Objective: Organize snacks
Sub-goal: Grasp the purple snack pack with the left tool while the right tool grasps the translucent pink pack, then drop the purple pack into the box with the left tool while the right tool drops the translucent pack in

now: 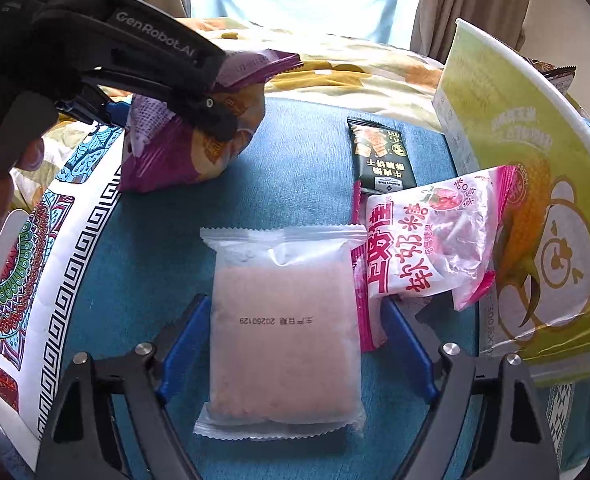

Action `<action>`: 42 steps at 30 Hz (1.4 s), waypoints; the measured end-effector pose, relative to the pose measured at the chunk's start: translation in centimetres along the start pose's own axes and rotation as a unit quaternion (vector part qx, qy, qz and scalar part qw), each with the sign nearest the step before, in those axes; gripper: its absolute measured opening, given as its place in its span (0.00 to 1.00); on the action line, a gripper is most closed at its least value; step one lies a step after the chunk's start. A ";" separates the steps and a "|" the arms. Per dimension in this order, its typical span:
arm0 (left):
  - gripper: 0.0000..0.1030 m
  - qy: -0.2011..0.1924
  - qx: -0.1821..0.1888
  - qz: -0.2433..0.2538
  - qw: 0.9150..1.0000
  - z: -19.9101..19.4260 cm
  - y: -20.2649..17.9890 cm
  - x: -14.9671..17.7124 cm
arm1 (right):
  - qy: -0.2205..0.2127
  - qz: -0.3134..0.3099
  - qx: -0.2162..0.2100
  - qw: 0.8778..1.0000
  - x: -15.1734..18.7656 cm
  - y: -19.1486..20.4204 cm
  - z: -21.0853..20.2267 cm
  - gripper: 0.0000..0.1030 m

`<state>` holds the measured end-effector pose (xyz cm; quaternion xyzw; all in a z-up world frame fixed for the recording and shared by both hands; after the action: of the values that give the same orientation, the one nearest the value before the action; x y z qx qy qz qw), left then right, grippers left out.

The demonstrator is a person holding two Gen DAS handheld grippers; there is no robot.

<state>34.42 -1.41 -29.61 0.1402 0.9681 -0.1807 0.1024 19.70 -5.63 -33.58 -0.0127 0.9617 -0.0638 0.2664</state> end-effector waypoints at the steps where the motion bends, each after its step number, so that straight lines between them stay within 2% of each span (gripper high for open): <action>1: 0.69 0.000 -0.001 -0.001 1.000 -0.1 0.1 0.2 | -0.001 0.000 0.000 1.000 0.1 0.0 -0.1 0.77; 10: 0.69 0.001 -0.005 -0.005 1.000 -1.0 0.5 1.9 | 0.005 -0.003 0.002 1.000 1.6 0.9 -0.7 0.74; 13: 0.69 0.004 -0.008 -0.005 1.000 -0.9 0.7 2.4 | 0.010 -0.001 -0.009 1.000 2.0 1.1 -0.5 0.63; 18: 0.68 0.005 -0.012 -0.008 1.000 -1.1 0.9 3.0 | 0.012 0.004 -0.016 1.000 1.7 1.0 -0.4 0.58; 24: 0.68 -0.012 -0.010 -0.008 1.000 -3.3 0.5 3.0 | 0.005 0.021 -0.027 0.999 1.1 0.7 -1.5 0.56; 32: 0.68 -0.067 0.003 0.005 0.998 -9.2 -1.8 1.9 | -0.045 0.033 -0.028 0.998 -1.7 -0.2 -7.0 0.56; 42: 0.68 -0.133 0.023 0.052 0.990 -15.5 -9.8 -1.5 | -0.100 0.074 -0.025 0.992 -5.0 -5.8 -15.5 0.56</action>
<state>30.54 -4.65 -11.98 0.1669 0.9330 -0.2142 0.2360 15.95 -9.28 -17.10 0.0459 0.9298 -0.0187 0.3647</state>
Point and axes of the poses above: each gripper's, at about its wrist camera, not at the fingertips, and z roughly the way its jaws point, y to its left, x to its underside, the point moved 3 cm from there along z, roughly the way its jaws point, and after that the axes turned 5 degrees about x, right-handed, at the moved point
